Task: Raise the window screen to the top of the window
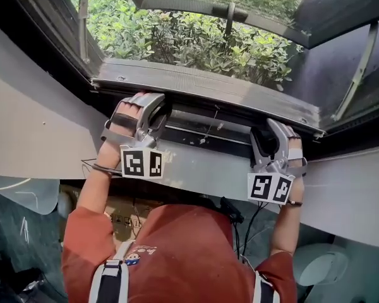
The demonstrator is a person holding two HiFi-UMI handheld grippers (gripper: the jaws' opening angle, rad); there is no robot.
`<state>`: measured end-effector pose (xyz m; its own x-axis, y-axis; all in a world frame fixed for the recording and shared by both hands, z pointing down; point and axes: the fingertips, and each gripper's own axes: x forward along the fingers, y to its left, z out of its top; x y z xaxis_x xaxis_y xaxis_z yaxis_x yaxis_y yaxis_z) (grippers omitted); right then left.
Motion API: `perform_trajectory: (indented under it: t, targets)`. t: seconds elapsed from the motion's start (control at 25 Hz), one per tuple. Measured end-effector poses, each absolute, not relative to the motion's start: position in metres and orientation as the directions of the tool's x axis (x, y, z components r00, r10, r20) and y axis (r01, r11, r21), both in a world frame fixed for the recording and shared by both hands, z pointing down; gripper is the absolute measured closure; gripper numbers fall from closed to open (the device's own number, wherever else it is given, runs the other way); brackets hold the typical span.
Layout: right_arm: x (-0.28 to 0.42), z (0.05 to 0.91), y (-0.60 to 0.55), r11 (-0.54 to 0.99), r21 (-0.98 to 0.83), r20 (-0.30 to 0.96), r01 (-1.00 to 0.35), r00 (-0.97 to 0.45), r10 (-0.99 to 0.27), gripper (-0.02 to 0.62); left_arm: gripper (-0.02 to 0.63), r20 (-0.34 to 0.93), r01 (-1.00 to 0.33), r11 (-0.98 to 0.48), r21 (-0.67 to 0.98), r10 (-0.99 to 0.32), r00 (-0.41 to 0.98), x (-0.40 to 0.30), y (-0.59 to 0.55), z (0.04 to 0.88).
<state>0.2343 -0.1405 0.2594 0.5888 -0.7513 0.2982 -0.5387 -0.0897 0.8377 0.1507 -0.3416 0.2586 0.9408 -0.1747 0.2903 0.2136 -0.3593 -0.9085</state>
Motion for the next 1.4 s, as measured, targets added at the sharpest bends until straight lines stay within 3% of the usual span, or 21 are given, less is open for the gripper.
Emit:
perform_trajectory:
  t: [0.24, 0.64, 0.92, 1.08, 1.2, 1.4]
  targets:
    - [0.234, 0.265, -0.140, -0.060, 0.845, 0.311, -0.532, 0.580, -0.753, 0.383, 0.442, 0.338, 0.250, -0.463, -0.851, -0.118, 0.934, 0.151, -0.340, 0.260]
    - [0.229, 0.256, -0.137, -0.043, 0.810, 0.348, -0.584, 0.539, -0.767, 0.397, 0.449, 0.363, 0.299, -0.421, -0.856, -0.078, 0.928, 0.145, -0.338, 0.256]
    - [0.228, 0.218, -0.137, -0.072, 0.841, 0.285, -0.537, 0.552, -0.784, 0.400, 0.460, 0.260, 0.208, -0.399, -0.893, -0.082, 0.962, 0.144, -0.339, 0.216]
    - [0.233, 0.194, -0.137, -0.120, 0.873, 0.206, -0.473, 0.581, -0.787, 0.467, 0.524, 0.177, 0.127, -0.372, -0.920, -0.103, 0.979, 0.146, -0.342, 0.192]
    - [0.236, 0.174, -0.136, -0.164, 0.896, 0.135, -0.412, 0.605, -0.784, 0.518, 0.524, 0.123, 0.078, -0.352, -0.933, -0.108, 0.987, 0.147, -0.343, 0.176]
    - [0.239, 0.144, -0.136, -0.189, 0.916, 0.072, -0.354, 0.609, -0.790, 0.522, 0.524, 0.054, 0.015, -0.319, -0.948, -0.112, 0.992, 0.150, -0.343, 0.146]
